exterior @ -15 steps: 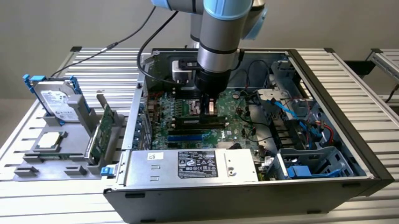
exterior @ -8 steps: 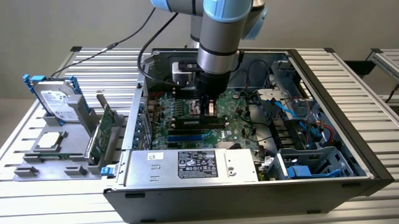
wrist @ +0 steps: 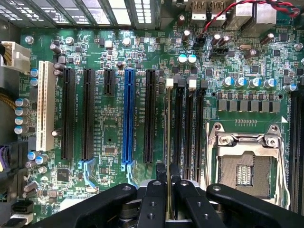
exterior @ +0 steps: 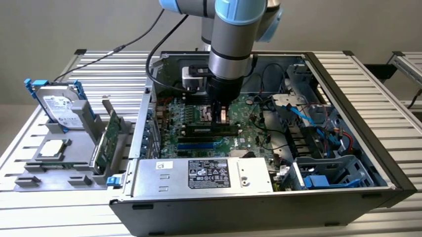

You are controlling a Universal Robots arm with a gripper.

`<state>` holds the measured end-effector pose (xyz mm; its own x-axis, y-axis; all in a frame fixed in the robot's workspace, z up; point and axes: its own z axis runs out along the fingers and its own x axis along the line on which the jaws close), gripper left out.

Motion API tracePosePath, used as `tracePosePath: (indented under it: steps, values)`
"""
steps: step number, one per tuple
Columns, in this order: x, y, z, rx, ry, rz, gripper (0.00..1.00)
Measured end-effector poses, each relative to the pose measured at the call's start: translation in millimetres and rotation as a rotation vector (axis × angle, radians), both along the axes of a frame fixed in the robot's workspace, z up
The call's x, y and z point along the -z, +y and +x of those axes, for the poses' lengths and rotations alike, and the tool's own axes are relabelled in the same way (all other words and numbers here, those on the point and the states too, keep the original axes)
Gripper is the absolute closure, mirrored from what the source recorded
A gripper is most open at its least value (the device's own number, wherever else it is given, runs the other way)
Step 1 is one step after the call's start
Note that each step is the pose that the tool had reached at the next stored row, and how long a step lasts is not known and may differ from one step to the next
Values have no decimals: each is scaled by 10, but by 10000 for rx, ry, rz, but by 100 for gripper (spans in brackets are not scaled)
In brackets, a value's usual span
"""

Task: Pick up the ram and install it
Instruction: 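Insert the ram into the slot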

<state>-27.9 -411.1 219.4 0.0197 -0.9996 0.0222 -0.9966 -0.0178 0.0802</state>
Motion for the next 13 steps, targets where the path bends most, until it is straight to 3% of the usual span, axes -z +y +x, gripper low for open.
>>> tracePosePath:
  steps: [13]
  values:
    - [4, 17, 0, 17, 0, 0, 86]
